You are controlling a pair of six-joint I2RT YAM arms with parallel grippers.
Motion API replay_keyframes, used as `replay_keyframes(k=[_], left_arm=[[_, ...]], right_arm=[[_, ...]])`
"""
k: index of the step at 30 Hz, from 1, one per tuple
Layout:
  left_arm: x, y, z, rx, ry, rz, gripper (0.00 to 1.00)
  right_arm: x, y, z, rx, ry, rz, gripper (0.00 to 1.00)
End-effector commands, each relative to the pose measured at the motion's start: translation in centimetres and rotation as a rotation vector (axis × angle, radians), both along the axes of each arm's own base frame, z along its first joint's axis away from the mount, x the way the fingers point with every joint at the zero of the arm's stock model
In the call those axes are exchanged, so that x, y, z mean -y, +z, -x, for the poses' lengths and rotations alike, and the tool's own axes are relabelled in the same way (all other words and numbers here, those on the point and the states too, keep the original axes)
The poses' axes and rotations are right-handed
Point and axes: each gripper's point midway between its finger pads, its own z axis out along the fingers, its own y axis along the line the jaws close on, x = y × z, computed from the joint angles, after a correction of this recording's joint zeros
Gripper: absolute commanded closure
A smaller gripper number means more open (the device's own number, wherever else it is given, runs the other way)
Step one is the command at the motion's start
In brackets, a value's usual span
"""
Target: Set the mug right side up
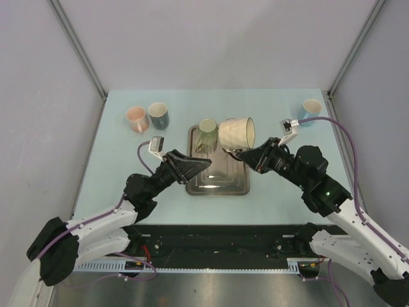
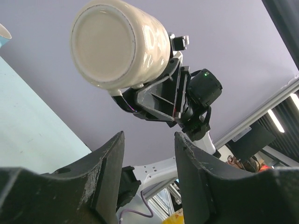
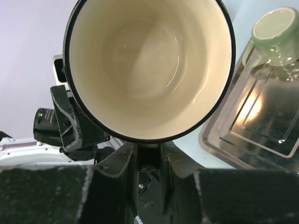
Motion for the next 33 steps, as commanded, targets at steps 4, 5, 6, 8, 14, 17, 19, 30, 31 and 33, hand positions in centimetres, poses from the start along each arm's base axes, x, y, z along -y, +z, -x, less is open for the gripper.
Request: replay_keyframes(k=[4,5,6,8,14,17,19,30,31,33], left_arm=[[-1.9,0.4,0.9,0.034,0.014,0.028,0.48],[-2.2,0.2,0.8,0.032,0.024,0.023,0.48],[-2.3,-0.3,0.8,0.027,0.031,0.013,0.48],[-2.8,-0.5,1.0,0.035,0.053,-0.016,0.48],[-4.1,-1.6,1.0,0.035,0.141,-0.132,0.48],[-4.7,-1.6,1.0,0.031,0.182,-0.2,0.48],[-5.0,-3.0,0.8,0.011,0.205,-0.279,0.48],[-6.6,-5.3,1.2,-0.04,0.256,-0.355,0.48],[-6.7,-5.4,1.3,-0.041,0.257,-0.356,0.48],[-6.8,-6.0,1.3,-0.053,0.261,-0.365,0.48]], right_arm=[[3.8,6.6,-2.4,0.147,-0.177,0.0,1.0],[4.7,6.1,-3.3,0.145,-0.222,0.06,1.0],[5.7,4.7,-3.9,0.104,-0.263,0.135,1.0],[8.0,4.4,-6.0,0.091,-0.404,0.229,1.0],[13.6,0.3,-9.3,-0.025,-0.636,0.501,1.0],[16.4,-2.3,-10.5,-0.114,-0.708,0.596,1.0],[18.4,-4.1,-11.4,-0.183,-0.753,0.645,1.0],[25.3,-11.0,-14.9,-0.434,-0.899,0.75,1.0],[25.7,-12.0,-15.3,-0.464,-0.903,0.753,1.0],[27.1,-12.9,-16.0,-0.496,-0.946,0.742,1.0]])
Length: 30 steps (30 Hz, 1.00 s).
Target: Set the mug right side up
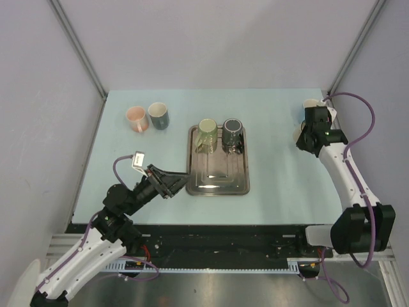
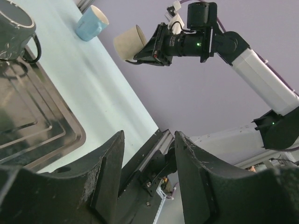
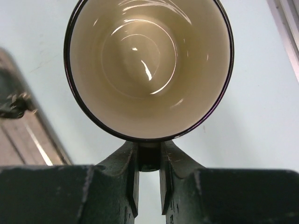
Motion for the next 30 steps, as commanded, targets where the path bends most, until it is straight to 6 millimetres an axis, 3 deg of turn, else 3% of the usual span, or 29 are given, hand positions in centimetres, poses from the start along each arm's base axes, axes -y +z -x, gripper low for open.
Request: replay_keyframes(k=[1,2,3,6,8,12,20,30], left_arm=[[-0.7,-0.8,-0.2,-0.008,0.037,-0.031,0.48],[-0.7,-1.1,-0.2,-0.014,0.038,-0.034,0.48],[-0.7,-1.3,-0.1,-0.021,0.033,-0.036,0.48],[-0.7,-1.9,-0.1,-0.032,0.032,-0.052,0.48],[-0.8,-2.1,0.0,-0.034,0.034,-0.061,0.48],[-1.1,-2.8,0.0,-0.037,0.045,-0.088,0.48],[-1.6,-3.8,-0.4,-0.047,0.076,-0.135,0.48],[-1.7,-4.3,-1.3,-0.046,0.11,-0.168,0.48]], right_arm=[[2.9,0.7,-3.4,0.089,-0.108,-0.005,1.0],[2.8,-0.1,-4.2,0.08,-0.112,-0.015,1.0],[4.7,-0.7,-4.2,0.069,-0.166,-0.019,1.0],[6.2,-3.2,-5.0,0.012,-0.212,-0.004,1.0],[6.9,-5.0,-5.4,-0.028,-0.231,0.015,1.0],[7.2,-6.3,-6.6,-0.034,-0.242,0.022,1.0],[8.0,-8.2,-8.6,-0.07,-0.257,0.052,1.0],[9.0,-8.9,-11.1,-0.104,-0.261,0.079,1.0]])
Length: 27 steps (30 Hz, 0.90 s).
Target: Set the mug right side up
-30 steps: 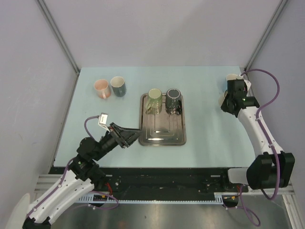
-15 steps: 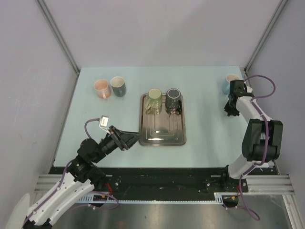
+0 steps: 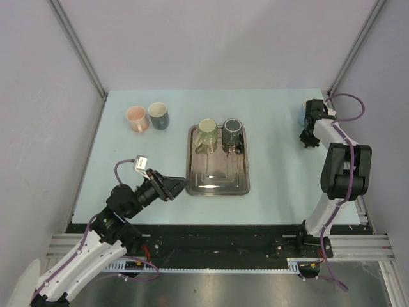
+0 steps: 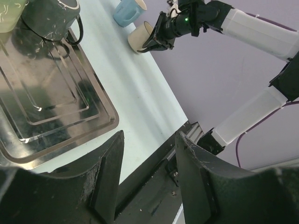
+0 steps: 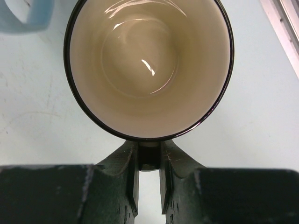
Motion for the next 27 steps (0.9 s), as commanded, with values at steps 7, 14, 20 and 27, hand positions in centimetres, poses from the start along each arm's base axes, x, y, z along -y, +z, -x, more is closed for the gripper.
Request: replay_keyframes(k=[7,14,20,27], left_arm=[[-0.3,-0.3,-1.2,0.016,0.045,-0.039,0.48],[-0.1,-0.5,-1.2,0.011,0.038,-0.043,0.48],[-0.1,-0.5,-1.1,0.011,0.036,-0.041,0.47],[-0.1,-0.3,-0.8,0.012,0.023,-0.024,0.47]], right_arm=[[1.9,1.8,-3.7,0.066,-0.026,0.073,1.0],[1.7,0.8,-3.5,0.033,-0.02,0.062,1.0],[1.2,1.9,-3.1,0.049,-0.027,0.039,0.68],[0.5,4.1,-2.6,0.077,-0.011,0.036,0.52]])
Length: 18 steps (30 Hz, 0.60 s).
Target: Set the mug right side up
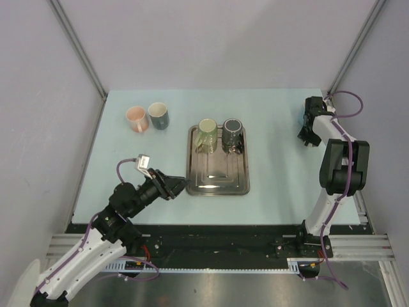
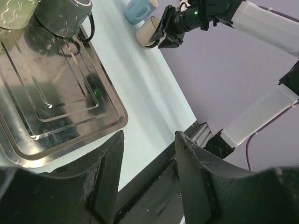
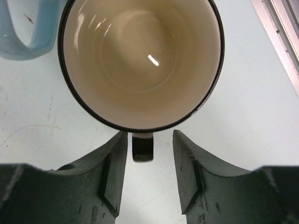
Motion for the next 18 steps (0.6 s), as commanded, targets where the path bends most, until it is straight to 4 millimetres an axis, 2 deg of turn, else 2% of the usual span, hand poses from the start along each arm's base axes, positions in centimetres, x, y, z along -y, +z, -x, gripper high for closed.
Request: replay_keyframes(k=[1,5,8,9,10,11,12,13,15,16,18], left_arm=[[-0.1,0.8,0.1,0.032,-0.003,0.024,0.47],[-0.3,0.9,0.3,0.037,0.0,0.031,0.47],[-0.6,0.6,0.1,0.034,0.021,0.015,0.43],[-0.9,0.4,-0.4,0.023,0.049,0.004,0.4],[-1.2,0.2,-0.7,0.006,0.073,-0.007,0.31],[-1.4,-0.1,-1.0,-0.011,0.096,-0.016,0.25],[-2.1,-0.6,-1.8,-0.038,0.157,-0.036,0.18],[-2.4,-0.8,-2.1,-0.057,0.183,-0.04,0.01],[-2.8,-0.8,-2.7,-0.071,0.222,-0.054,0.0],[-3.0,-1.1,-3.2,-0.083,0.244,-0.075,0.0],[-3.4,-0.6,-3.8,-0.084,0.28,-0.088,0.0]], right_arm=[[-0.3,4.7,-0.7,0.096,0.0,0.009,0.5],[-1.3,6.6,0.4,0.117,-0.004,-0.016,0.45],[-3.4,9.6,1.8,0.169,0.018,-0.067,0.43],[-4.3,11.4,2.8,0.205,0.038,-0.082,0.42],[-5.2,12.5,3.2,0.231,0.057,-0.088,0.41],[-6.9,13.4,3.8,0.241,0.103,-0.09,0.41],[-7.9,16.0,4.6,0.311,0.135,-0.085,0.41],[-11.0,17.1,5.2,0.334,0.234,-0.079,0.41],[-13.4,20.7,6.6,0.443,0.309,-0.037,0.41],[-17.5,21.3,7.9,0.466,0.433,-0.036,0.4],[-19.7,22.5,8.8,0.527,0.495,0.017,0.37]])
